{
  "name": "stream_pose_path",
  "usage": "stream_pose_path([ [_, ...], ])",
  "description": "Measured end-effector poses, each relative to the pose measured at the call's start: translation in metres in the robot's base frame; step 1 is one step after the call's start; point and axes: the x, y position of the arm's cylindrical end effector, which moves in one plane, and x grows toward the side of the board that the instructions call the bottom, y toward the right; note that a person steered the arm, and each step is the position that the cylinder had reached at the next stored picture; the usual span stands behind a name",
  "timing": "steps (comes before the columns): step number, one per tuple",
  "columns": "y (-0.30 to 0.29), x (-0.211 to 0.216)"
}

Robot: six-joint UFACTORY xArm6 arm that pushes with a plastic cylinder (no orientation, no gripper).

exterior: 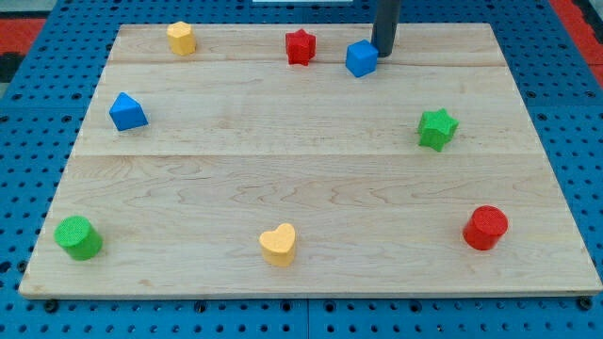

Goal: Push the green star towards top right

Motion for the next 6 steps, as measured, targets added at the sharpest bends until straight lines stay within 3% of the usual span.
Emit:
stream_pose_path([
  [1,0.004,0.049],
  [2,0.09,0.054],
  [3,0.172,0.108],
  [4,0.129,0.173],
  [5,0.053,0.164],
  [6,0.042,0.127],
])
